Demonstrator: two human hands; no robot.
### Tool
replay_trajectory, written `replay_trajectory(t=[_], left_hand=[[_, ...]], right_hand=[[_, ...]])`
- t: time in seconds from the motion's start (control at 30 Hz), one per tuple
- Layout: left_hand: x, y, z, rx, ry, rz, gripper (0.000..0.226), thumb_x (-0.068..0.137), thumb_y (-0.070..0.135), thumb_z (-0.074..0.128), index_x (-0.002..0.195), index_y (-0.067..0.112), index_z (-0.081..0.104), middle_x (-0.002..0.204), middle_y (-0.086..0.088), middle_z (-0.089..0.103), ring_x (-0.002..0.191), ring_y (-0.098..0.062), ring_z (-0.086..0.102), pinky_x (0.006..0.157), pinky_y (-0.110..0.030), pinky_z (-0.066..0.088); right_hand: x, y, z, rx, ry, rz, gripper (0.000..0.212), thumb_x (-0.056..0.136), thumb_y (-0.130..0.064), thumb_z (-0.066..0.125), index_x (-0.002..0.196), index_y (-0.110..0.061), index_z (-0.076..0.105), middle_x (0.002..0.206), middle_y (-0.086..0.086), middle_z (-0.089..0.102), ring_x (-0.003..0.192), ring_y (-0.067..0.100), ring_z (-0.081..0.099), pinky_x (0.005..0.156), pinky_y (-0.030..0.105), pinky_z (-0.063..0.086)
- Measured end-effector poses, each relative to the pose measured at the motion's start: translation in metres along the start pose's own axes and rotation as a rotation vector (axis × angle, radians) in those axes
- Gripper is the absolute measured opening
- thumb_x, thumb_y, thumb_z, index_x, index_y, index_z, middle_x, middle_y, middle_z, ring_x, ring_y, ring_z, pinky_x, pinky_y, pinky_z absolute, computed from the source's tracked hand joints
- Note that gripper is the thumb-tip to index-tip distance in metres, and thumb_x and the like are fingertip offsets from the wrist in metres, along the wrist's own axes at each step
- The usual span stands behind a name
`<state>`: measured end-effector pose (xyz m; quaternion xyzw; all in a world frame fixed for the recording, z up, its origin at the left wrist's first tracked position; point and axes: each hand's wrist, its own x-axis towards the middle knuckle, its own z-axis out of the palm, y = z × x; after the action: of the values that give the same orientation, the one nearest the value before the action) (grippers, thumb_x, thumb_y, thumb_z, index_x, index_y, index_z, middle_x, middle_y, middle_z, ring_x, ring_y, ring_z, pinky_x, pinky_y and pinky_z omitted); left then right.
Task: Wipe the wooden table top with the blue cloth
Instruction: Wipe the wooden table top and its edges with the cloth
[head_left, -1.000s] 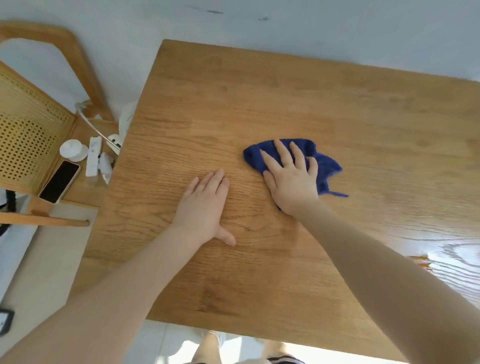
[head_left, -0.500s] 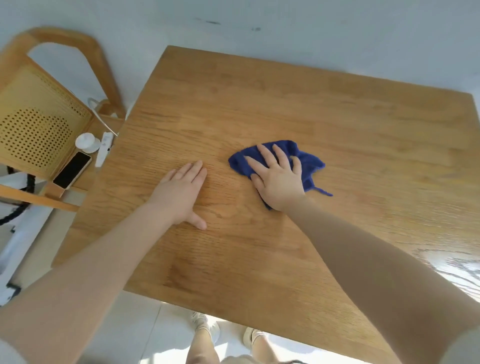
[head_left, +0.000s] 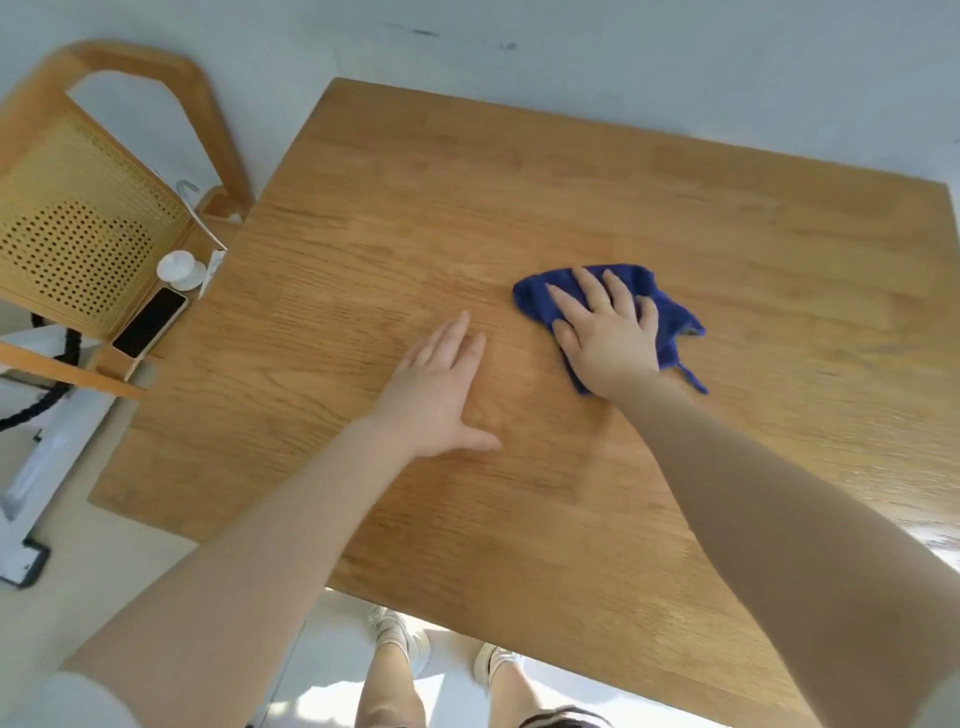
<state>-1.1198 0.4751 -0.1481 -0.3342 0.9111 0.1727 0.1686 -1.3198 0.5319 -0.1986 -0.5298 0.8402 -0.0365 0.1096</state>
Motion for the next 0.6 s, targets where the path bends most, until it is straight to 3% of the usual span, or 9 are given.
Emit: replay_trajectory(t=[0.13, 0.23, 0.3, 0.5, 0.6], left_hand=[[0.006, 0.016, 0.011, 0.066, -0.047, 0.013, 0.123, 0.065, 0.066, 0.068, 0.15, 0.018, -0.008, 0.155, -0.008, -0.024, 0.144, -0.021, -0.014, 0.117, -0.037, -0.002], [0.008, 0.019, 0.009, 0.082, -0.055, 0.003, 0.122, 0.064, 0.064, 0.07, 0.15, 0.018, -0.004, 0.155, -0.009, -0.022, 0.145, -0.021, -0.013, 0.117, -0.036, 0.0], [0.008, 0.021, 0.008, 0.073, -0.058, -0.008, 0.124, 0.064, 0.062, 0.071, 0.15, 0.016, -0.007, 0.155, -0.009, -0.022, 0.145, -0.021, -0.012, 0.117, -0.035, 0.0], [0.01, 0.021, 0.012, 0.072, -0.065, -0.014, 0.127, 0.063, 0.062, 0.071, 0.149, 0.018, -0.011, 0.155, -0.008, -0.024, 0.145, -0.021, -0.012, 0.117, -0.035, -0.001], [0.009, 0.018, 0.014, 0.053, -0.055, -0.002, 0.126, 0.063, 0.063, 0.071, 0.149, 0.018, -0.01, 0.155, -0.007, -0.023, 0.145, -0.021, -0.013, 0.118, -0.035, 0.0]], right_hand=[[-0.047, -0.011, 0.013, 0.015, 0.066, -0.111, 0.052, 0.089, -0.049, 0.019, 0.135, -0.036, 0.041, 0.151, 0.001, 0.029, 0.139, 0.032, 0.023, 0.104, 0.057, 0.02], [-0.073, 0.003, 0.015, -0.044, 0.04, -0.286, 0.044, 0.089, -0.043, 0.03, 0.128, -0.033, 0.048, 0.144, 0.003, 0.042, 0.13, 0.035, 0.039, 0.095, 0.059, 0.033], [-0.06, 0.018, 0.01, -0.087, 0.012, -0.367, 0.044, 0.088, -0.044, 0.031, 0.127, -0.033, 0.048, 0.143, 0.003, 0.044, 0.128, 0.035, 0.042, 0.093, 0.059, 0.034], [-0.001, 0.035, -0.008, 0.004, 0.002, 0.075, 0.043, 0.097, -0.043, 0.027, 0.14, -0.041, 0.028, 0.156, -0.005, 0.012, 0.143, 0.024, 0.004, 0.11, 0.052, 0.007], [-0.031, 0.019, 0.0, 0.026, 0.032, 0.054, 0.043, 0.096, -0.043, 0.029, 0.139, -0.04, 0.031, 0.156, -0.003, 0.015, 0.143, 0.026, 0.006, 0.11, 0.054, 0.006]])
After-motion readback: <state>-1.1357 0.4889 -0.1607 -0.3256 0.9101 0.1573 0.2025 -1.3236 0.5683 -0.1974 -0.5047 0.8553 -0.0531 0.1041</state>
